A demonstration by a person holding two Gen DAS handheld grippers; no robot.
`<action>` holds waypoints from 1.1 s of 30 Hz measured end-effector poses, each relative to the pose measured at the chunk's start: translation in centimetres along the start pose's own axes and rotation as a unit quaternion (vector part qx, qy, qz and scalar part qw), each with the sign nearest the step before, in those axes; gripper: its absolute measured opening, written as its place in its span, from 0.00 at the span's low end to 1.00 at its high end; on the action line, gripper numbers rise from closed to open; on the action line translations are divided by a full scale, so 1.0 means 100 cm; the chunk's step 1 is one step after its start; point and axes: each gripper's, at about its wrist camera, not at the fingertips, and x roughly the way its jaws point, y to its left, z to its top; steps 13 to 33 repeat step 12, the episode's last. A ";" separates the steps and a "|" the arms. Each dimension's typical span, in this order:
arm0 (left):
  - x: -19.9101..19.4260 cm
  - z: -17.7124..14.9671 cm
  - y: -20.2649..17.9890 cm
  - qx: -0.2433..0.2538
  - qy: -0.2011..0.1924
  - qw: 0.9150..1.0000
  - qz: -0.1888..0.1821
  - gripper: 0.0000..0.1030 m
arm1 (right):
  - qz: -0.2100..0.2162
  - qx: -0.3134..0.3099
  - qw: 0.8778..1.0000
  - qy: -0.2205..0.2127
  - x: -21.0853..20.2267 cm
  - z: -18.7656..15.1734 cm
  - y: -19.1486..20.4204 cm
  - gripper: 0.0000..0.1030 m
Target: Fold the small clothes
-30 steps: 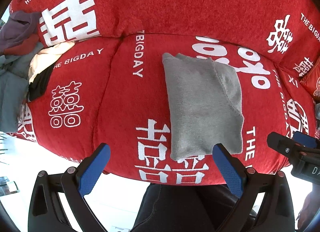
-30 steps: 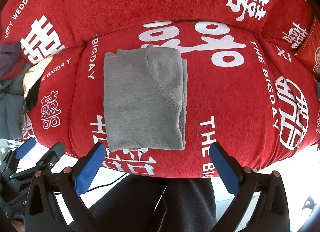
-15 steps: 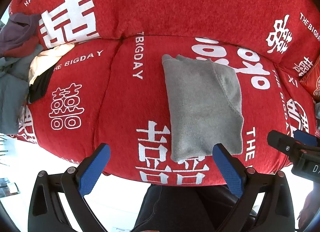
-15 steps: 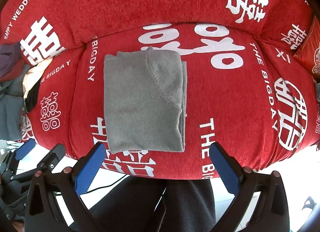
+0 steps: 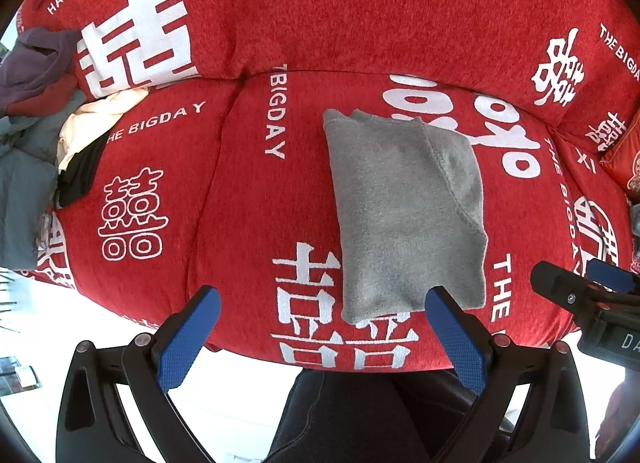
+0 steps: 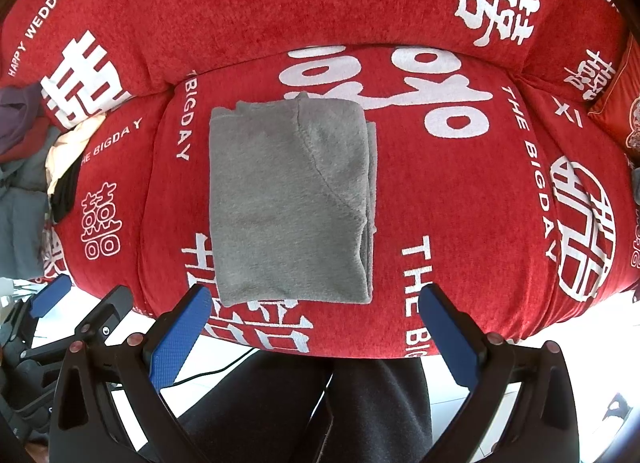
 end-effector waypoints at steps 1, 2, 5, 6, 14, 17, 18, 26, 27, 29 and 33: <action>0.000 0.000 0.000 0.000 0.001 1.000 -0.001 0.99 | 0.000 0.000 1.000 0.000 0.000 0.000 0.000 1.00; 0.000 0.000 0.000 0.000 0.001 1.000 -0.001 0.99 | 0.000 0.000 1.000 0.000 0.000 0.000 0.000 1.00; 0.001 -0.001 -0.001 0.000 0.000 1.000 -0.001 0.99 | -0.002 -0.001 1.000 0.000 0.000 0.000 0.000 1.00; 0.001 -0.001 -0.001 0.000 0.000 1.000 0.000 0.99 | -0.002 -0.001 1.000 0.000 0.000 0.000 0.001 1.00; -0.002 -0.001 0.000 0.014 -0.017 1.000 0.006 0.99 | -0.002 -0.001 1.000 -0.001 0.000 0.000 0.001 1.00; -0.002 -0.001 0.000 0.014 -0.017 1.000 0.006 0.99 | -0.002 -0.001 1.000 -0.001 0.000 0.000 0.001 1.00; -0.002 -0.001 0.000 0.014 -0.017 1.000 0.006 0.99 | -0.002 -0.001 1.000 -0.001 0.000 0.000 0.001 1.00; -0.002 -0.001 0.000 0.014 -0.017 1.000 0.006 0.99 | -0.002 -0.001 1.000 -0.001 0.000 0.000 0.001 1.00; -0.002 -0.001 0.000 0.014 -0.017 1.000 0.006 0.99 | -0.002 -0.001 1.000 -0.001 0.000 0.000 0.001 1.00; -0.002 -0.001 0.000 0.014 -0.017 1.000 0.006 0.99 | -0.002 -0.001 1.000 -0.001 0.000 0.000 0.001 1.00; -0.002 -0.001 0.000 0.014 -0.017 1.000 0.006 0.99 | -0.002 -0.001 1.000 -0.001 0.000 0.000 0.001 1.00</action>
